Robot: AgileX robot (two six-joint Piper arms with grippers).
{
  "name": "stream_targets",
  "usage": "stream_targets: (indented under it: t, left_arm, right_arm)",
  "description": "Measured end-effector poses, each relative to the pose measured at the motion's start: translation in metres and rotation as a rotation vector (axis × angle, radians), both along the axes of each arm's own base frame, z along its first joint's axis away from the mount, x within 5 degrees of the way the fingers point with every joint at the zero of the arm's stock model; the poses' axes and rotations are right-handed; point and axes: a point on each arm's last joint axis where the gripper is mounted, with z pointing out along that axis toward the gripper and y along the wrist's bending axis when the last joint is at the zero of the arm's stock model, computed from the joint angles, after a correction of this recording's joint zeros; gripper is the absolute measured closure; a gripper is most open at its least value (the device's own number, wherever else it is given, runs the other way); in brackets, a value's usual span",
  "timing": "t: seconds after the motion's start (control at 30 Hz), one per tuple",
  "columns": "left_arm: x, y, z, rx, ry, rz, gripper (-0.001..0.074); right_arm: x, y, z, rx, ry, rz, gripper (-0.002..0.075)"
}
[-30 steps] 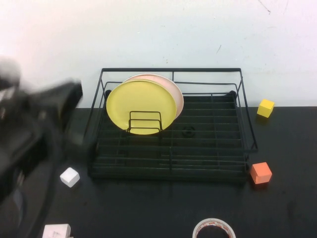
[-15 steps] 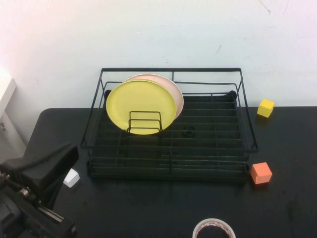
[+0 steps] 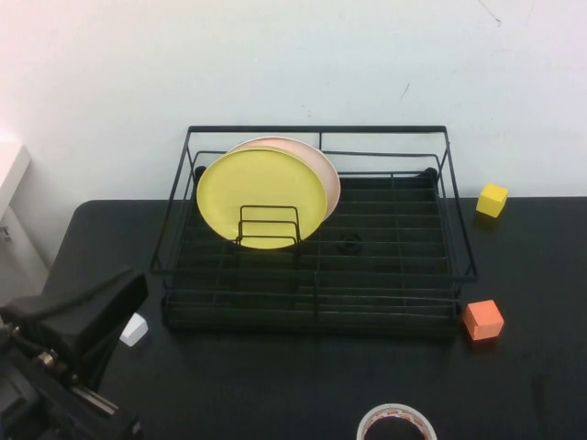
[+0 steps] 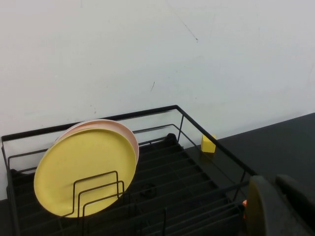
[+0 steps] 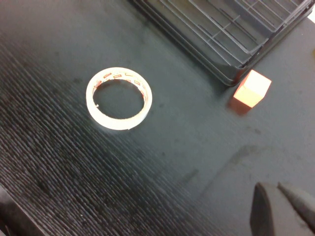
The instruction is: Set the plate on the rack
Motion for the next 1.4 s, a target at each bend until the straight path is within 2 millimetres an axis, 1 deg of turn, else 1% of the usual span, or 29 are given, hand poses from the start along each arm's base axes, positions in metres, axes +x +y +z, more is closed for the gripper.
stream_targets:
  t: [0.1,0.23,0.4,0.5,0.6,0.77,0.93,1.07,1.2,1.3,1.4]
  left_arm:
    - [0.000,0.004,-0.001,-0.013,-0.007,0.004,0.0736]
    - [0.003,0.021,0.001,-0.047,-0.033,0.093,0.0736]
    - [-0.002,0.039,-0.003,-0.065,-0.105,0.142,0.0736]
    - [-0.009,0.048,-0.011,-0.043,-0.157,0.178,0.0736]
    - [-0.020,0.057,-0.020,-0.044,-0.208,0.213,0.0736]
    - [-0.036,0.068,-0.038,-0.020,-0.282,0.317,0.0736]
    - [-0.041,0.075,-0.050,0.022,-0.313,0.398,0.0737]
    - [-0.041,0.075,-0.055,0.029,-0.309,0.399,0.0736]
    - [-0.042,0.069,-0.059,0.067,-0.282,0.336,0.0736]
    - [-0.041,0.068,-0.070,0.073,-0.180,0.321,0.0736]
    - [-0.038,0.072,-0.087,0.068,-0.060,0.372,0.0736]
  right_arm:
    - [0.000,0.000,0.000,0.000,0.000,0.000,0.0727]
    - [0.000,0.000,0.000,0.001,0.001,0.000,0.0727]
    - [0.000,0.000,0.000,0.006,0.005,0.002,0.0727]
    - [0.000,0.000,0.000,0.006,0.005,0.002,0.0727]
    - [0.000,0.000,0.000,0.006,0.005,0.002,0.0727]
    - [0.000,0.000,0.000,0.006,0.005,0.002,0.0727]
    - [0.000,0.001,0.000,0.008,0.005,0.002,0.0728]
    - [0.000,0.001,0.000,0.008,0.005,0.002,0.0728]
    - [0.000,0.001,0.000,0.008,0.005,0.002,0.0728]
    - [0.000,0.001,0.000,0.008,0.005,0.002,0.0728]
    - [0.000,0.001,0.000,0.008,0.005,0.002,0.0728]
